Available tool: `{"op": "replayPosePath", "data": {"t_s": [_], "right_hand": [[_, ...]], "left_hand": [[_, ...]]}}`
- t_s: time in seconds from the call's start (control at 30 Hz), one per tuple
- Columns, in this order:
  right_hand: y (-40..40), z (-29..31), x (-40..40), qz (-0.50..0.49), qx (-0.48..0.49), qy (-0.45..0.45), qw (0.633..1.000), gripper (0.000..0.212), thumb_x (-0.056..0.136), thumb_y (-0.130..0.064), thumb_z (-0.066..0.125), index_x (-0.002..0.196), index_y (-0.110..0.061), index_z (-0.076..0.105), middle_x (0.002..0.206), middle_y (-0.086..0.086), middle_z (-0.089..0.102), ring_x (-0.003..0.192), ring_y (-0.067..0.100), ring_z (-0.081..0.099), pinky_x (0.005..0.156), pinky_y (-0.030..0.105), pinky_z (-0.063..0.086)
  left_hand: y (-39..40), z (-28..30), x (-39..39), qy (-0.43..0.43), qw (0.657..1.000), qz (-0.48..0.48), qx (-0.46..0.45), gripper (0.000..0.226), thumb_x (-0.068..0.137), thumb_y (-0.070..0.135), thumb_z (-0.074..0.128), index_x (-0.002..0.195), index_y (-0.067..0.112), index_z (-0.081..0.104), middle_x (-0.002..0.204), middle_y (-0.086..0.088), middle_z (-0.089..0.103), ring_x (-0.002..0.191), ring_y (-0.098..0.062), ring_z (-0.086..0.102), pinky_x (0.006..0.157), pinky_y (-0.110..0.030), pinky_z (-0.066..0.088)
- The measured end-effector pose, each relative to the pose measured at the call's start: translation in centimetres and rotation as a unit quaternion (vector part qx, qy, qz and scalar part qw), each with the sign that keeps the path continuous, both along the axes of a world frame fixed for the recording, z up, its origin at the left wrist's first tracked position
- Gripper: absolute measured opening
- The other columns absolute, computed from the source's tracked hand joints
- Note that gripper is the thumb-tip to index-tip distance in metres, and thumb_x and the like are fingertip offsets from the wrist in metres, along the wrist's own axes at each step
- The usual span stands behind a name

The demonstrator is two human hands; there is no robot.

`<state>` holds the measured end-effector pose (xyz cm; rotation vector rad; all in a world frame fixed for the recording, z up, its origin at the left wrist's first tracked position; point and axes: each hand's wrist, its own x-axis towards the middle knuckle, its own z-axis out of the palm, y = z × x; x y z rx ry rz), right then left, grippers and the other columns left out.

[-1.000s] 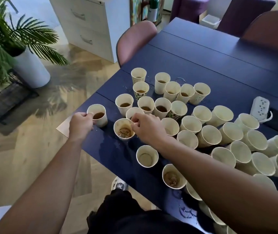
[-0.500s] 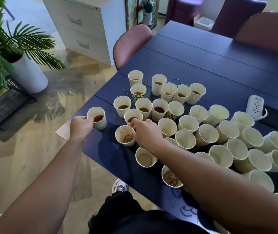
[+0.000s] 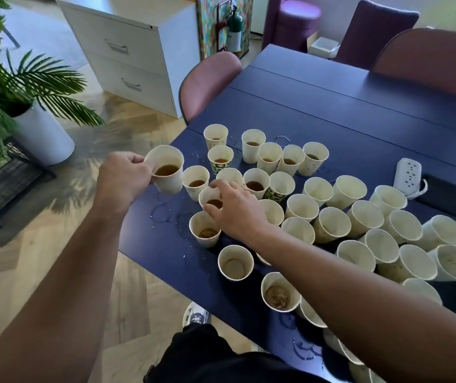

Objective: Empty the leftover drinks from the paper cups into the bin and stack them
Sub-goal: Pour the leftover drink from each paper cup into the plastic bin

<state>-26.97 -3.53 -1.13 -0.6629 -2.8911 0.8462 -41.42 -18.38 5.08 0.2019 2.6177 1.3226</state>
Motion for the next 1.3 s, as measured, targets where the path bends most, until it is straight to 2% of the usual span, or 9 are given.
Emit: {"op": "replayPosePath", "data": {"t_s": [0.1,0.23,0.37,0.5,0.63,0.8,1.0,1.17,1.3], "right_hand": [[0.7,1.8,0.6,-0.011,-0.081,0.047,0.996,0.063,0.090,-0.048,0.067,0.143,-0.032,0.036,0.135,0.000,0.053,0.123,0.022,0.052,0.101,0.044,0.045],[1.9,4.3,1.9,-0.053,-0.147,0.138,0.978,0.081,0.079,-0.050,0.078,0.142,-0.036,0.029,0.137,-0.001,0.053,0.123,0.019,0.052,0.101,0.043,0.046],[3.8,6.6,5.2,-0.100,-0.208,0.208,0.950,0.075,0.073,-0.041,0.086,0.126,-0.039,0.034,0.112,-0.024,0.054,0.100,-0.007,0.053,0.079,0.008,0.043],[6.0,7.9,9.6,-0.157,-0.208,0.248,0.933,0.081,0.066,-0.038,0.091,0.127,-0.031,0.038,0.116,-0.018,0.057,0.105,0.001,0.057,0.086,0.031,0.052],[8.2,8.9,14.6,-0.239,-0.169,0.288,0.912,0.080,0.067,-0.032,0.090,0.129,-0.025,0.041,0.115,-0.012,0.060,0.104,0.007,0.060,0.088,0.040,0.053],[10.6,10.3,21.1,-0.322,-0.140,0.327,0.877,0.071,0.068,-0.028,0.087,0.124,-0.027,0.043,0.110,-0.015,0.061,0.099,0.002,0.060,0.083,0.030,0.052],[13.3,12.1,29.3,-0.414,-0.034,0.309,0.855,0.076,0.072,-0.029,0.088,0.132,-0.024,0.041,0.113,-0.013,0.053,0.096,-0.002,0.054,0.074,0.015,0.043],[14.4,12.9,36.5,-0.474,0.013,0.280,0.835,0.076,0.072,-0.033,0.087,0.131,-0.023,0.041,0.116,-0.007,0.055,0.101,0.012,0.056,0.083,0.037,0.055],[14.3,12.6,42.1,-0.524,0.044,0.259,0.810,0.069,0.069,-0.039,0.084,0.124,-0.023,0.044,0.113,-0.005,0.060,0.102,0.016,0.059,0.085,0.041,0.054]], "left_hand": [[1.8,3.6,1.8,0.037,0.998,-0.055,-0.001,0.014,0.083,0.028,0.066,0.072,0.021,0.071,0.058,0.007,0.070,0.054,-0.001,0.060,0.072,-0.028,0.050],[5.0,7.0,4.6,0.083,0.987,-0.134,-0.029,0.015,0.087,0.030,0.066,0.077,0.023,0.074,0.061,0.006,0.071,0.059,0.003,0.062,0.064,-0.026,0.048],[8.5,9.0,7.8,0.073,0.973,-0.219,-0.017,0.015,0.086,0.022,0.063,0.077,0.022,0.076,0.060,0.005,0.071,0.046,0.004,0.053,0.057,-0.024,0.040],[12.6,10.3,11.6,0.054,0.950,-0.306,0.011,0.018,0.084,0.015,0.062,0.073,0.018,0.076,0.051,0.009,0.066,0.041,0.000,0.052,0.053,-0.017,0.043],[16.2,10.8,15.9,0.063,0.922,-0.382,0.024,0.018,0.085,0.019,0.064,0.072,0.023,0.075,0.053,0.014,0.066,0.044,0.001,0.052,0.055,-0.022,0.042],[20.1,11.8,21.0,0.047,0.881,-0.462,0.093,0.016,0.093,0.018,0.061,0.086,0.020,0.076,0.053,0.013,0.066,0.043,0.003,0.052,0.048,-0.011,0.038],[23.4,11.8,26.2,0.039,0.840,-0.519,0.155,0.011,0.096,0.028,0.062,0.095,0.026,0.073,0.067,0.011,0.072,0.052,0.003,0.057,0.070,-0.029,0.049],[25.2,10.1,30.9,0.040,0.787,-0.600,0.137,0.009,0.095,0.025,0.064,0.098,0.029,0.072,0.070,0.008,0.072,0.059,0.001,0.062,0.066,-0.028,0.053],[26.1,7.5,35.0,0.042,0.751,-0.653,0.090,0.016,0.096,0.027,0.065,0.111,0.027,0.072,0.086,0.012,0.068,0.073,-0.003,0.061,0.068,-0.020,0.048]]}}
